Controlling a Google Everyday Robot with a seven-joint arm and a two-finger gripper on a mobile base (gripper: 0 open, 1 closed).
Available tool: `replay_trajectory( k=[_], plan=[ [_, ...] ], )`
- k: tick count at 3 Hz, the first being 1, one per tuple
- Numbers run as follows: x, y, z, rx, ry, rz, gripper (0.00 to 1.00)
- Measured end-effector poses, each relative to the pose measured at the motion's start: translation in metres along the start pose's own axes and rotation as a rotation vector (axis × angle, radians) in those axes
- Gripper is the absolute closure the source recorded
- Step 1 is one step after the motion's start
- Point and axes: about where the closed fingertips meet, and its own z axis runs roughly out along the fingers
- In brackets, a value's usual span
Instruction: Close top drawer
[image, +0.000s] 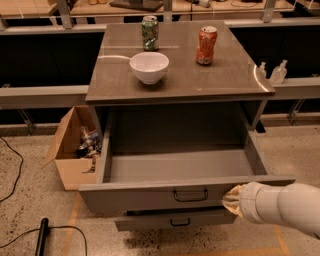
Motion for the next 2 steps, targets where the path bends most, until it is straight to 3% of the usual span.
replay_trajectory(
  k=[2],
  plan=[
    [-0.015,-0.043,0.027,0.088,-0.01,-0.06,1.0]
  ],
)
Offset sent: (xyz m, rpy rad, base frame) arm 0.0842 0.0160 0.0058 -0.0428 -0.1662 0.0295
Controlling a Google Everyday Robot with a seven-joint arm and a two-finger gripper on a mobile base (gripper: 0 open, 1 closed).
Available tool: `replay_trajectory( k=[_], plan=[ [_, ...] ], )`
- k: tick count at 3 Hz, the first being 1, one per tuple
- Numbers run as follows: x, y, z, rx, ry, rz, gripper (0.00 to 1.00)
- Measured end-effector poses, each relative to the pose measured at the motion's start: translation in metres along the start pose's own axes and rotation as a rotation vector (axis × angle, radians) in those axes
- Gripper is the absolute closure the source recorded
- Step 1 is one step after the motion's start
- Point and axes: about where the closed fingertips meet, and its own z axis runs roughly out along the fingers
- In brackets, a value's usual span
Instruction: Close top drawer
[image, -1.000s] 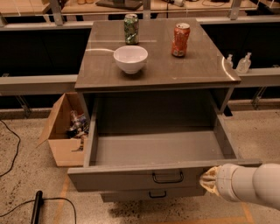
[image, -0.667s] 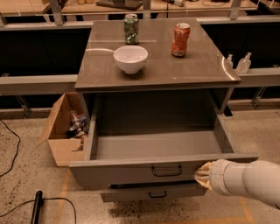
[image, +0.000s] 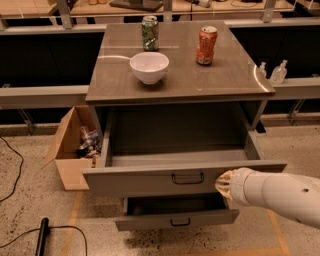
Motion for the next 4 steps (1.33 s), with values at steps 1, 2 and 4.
replay_trajectory(
  k=[1,2,4],
  plan=[
    [-0.006,-0.02,0.008,0.041,-0.007,-0.026,1.0],
    [-0.013,-0.039,0.019,0.075,-0.015,-0.057,1.0],
    [-0.024,-0.071,0.047,0.113,-0.016,-0.111,1.0]
  ],
)
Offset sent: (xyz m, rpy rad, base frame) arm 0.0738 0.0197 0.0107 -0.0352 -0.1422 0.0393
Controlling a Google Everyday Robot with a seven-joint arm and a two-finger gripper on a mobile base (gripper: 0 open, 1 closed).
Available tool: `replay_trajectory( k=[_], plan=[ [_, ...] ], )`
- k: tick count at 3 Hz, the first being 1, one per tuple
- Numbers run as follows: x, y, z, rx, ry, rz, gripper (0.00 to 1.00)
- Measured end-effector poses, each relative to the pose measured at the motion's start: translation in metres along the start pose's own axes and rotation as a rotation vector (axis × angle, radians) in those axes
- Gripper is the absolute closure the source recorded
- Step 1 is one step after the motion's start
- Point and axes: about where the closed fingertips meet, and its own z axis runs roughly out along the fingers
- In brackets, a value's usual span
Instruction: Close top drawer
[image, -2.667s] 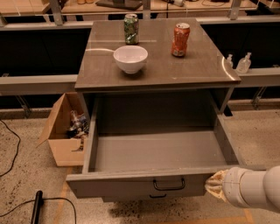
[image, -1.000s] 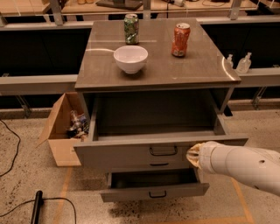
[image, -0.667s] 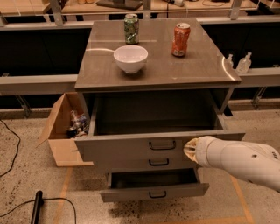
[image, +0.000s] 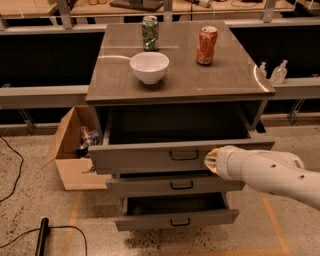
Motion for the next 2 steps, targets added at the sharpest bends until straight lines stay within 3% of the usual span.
replay_trajectory(
  k=[2],
  plan=[
    [-0.009,-0.026,0.029,0.029,0.0,-0.043,1.0]
  ],
)
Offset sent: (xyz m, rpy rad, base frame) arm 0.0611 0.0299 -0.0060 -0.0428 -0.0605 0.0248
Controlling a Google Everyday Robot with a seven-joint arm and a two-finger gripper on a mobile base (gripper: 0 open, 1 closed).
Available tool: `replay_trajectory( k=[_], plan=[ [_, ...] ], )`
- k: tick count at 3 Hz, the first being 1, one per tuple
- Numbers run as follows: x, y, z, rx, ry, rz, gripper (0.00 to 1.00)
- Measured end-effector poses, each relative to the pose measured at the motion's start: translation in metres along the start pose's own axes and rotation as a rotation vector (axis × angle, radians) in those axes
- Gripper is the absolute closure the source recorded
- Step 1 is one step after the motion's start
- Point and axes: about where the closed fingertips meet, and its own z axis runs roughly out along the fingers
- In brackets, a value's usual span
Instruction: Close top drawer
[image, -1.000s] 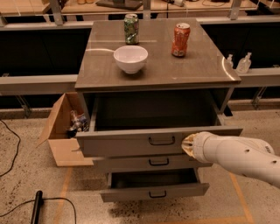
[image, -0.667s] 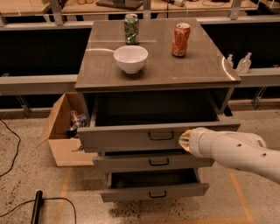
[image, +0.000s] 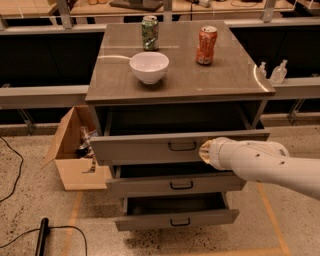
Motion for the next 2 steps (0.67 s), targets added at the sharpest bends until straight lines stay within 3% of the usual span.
replay_trajectory(
  k=[2],
  plan=[
    [0.005,-0.023,0.026,0.025,0.022,-0.005,1.0]
  ],
)
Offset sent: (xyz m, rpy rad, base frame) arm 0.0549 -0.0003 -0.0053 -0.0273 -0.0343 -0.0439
